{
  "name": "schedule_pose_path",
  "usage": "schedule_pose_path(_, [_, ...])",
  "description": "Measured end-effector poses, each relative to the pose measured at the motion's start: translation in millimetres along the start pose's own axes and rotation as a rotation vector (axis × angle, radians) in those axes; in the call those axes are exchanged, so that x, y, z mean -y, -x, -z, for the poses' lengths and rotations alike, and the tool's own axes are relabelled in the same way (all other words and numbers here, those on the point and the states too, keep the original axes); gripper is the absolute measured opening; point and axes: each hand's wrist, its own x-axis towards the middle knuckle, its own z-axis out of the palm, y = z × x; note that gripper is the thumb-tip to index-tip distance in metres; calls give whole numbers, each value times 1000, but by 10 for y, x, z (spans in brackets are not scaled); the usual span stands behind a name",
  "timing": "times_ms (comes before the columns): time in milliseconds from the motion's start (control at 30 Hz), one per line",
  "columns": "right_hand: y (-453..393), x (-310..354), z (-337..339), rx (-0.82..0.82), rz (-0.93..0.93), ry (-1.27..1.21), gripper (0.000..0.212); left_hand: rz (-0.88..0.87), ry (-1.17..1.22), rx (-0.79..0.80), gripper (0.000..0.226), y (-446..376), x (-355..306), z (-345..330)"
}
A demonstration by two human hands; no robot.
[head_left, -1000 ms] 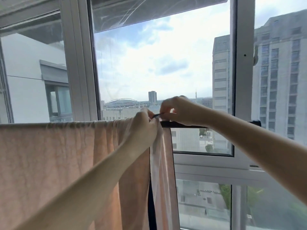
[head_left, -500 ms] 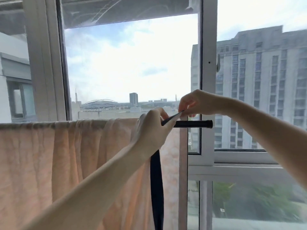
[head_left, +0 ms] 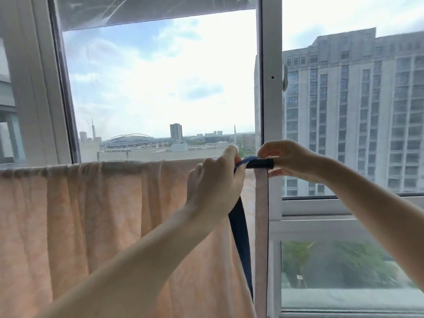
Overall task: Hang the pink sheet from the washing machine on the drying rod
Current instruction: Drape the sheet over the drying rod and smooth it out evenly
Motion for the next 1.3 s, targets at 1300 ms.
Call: schedule_pose_path(1300, [1432, -1473, -1681, -134, -146, 142, 3, 244, -57, 382, 34, 2119, 372, -846])
